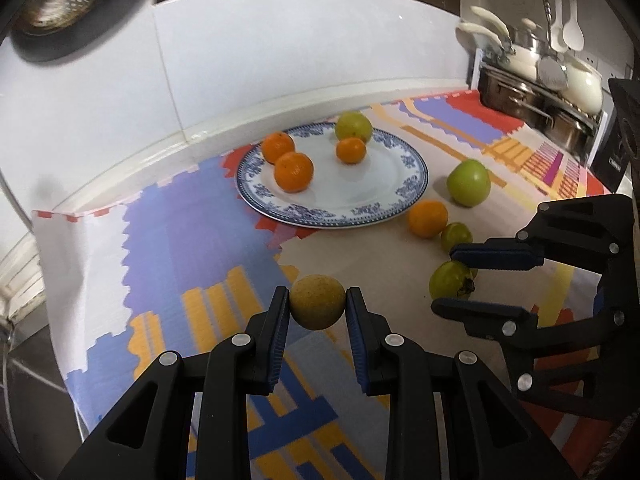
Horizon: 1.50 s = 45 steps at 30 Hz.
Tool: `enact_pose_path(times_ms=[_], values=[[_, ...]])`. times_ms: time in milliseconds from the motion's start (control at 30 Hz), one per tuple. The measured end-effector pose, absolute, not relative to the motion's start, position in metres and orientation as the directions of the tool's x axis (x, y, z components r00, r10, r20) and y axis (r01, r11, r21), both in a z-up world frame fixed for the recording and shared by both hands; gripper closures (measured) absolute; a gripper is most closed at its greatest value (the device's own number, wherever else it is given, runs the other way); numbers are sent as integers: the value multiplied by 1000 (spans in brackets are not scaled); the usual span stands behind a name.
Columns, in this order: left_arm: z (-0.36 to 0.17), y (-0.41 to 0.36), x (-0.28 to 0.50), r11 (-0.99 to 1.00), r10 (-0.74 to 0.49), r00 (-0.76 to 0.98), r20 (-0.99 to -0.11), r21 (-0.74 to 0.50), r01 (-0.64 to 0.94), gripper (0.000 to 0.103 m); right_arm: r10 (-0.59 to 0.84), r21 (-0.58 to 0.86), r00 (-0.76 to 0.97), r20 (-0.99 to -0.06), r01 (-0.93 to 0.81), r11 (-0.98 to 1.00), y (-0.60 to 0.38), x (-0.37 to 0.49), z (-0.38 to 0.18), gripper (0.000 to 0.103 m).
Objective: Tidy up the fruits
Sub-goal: 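Carry both held fruits onto the plate and open both tools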
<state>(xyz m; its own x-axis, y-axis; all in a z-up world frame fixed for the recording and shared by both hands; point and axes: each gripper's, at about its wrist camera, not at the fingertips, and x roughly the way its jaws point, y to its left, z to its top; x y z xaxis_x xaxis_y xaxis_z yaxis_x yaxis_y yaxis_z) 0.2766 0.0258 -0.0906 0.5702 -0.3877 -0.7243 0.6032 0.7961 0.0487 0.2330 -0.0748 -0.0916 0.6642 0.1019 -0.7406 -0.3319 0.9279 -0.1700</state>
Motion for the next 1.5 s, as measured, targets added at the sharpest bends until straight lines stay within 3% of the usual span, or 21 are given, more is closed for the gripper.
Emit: enact_pose_path(times_ms=[1500], values=[[-1,-23,227,908,-328,775,-541,46,416,74,139,-161,850,-508,-253,954,-157,210,0,72]])
